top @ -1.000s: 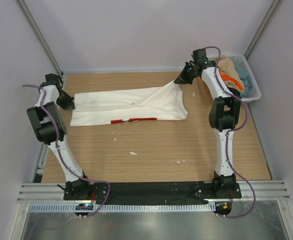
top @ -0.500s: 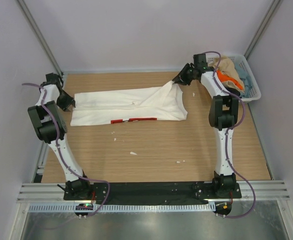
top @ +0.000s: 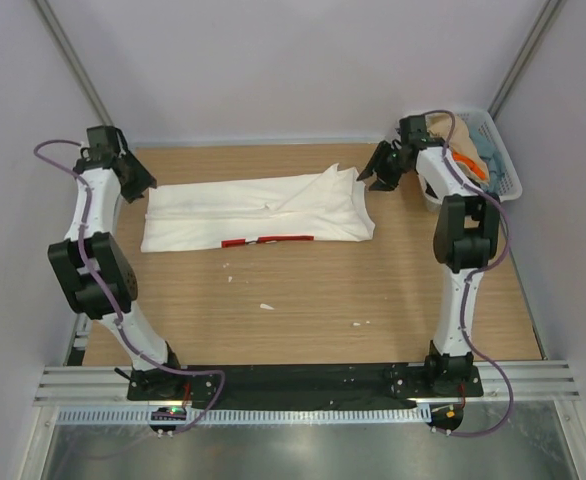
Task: Fold and stack the t-shirts
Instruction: Fold the tshirt
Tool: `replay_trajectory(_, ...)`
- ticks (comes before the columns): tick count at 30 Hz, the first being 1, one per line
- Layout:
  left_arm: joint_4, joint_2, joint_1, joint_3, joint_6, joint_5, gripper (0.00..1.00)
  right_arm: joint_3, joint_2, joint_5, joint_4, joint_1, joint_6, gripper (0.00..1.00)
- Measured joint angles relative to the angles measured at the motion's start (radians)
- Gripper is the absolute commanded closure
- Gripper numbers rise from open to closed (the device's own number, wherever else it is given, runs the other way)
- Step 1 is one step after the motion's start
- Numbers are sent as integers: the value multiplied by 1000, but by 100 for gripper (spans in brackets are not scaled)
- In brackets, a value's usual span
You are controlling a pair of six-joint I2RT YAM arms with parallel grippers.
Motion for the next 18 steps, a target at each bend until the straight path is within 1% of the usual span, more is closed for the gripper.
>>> replay_trajectory(1, 18, -22, -11, -33, -17, 50, 62, -90, -69, -2, 2, 2, -25, 48)
replay_trajectory(3, 53, -28, -39, -82, -32, 121, 65, -237, -193, -15, -6, 4, -76, 47)
replay_trajectory(6, 81, 19, -91, -139, -44, 220, 67, -354, -301, -34, -4, 6, -146, 48)
replay_trajectory(11, 107, 132, -140, -179, -67, 346, 71, -435, -313, -47, 28, 10, -228, 48)
replay_trajectory(17, 115, 156, -131, -194, -70, 385, 71, -476, -264, -46, 23, 10, -298, 54)
replay_trajectory(18, 116, 157, -131, -194, -69, 387, 71, -482, -258, -46, 23, 10, -306, 57)
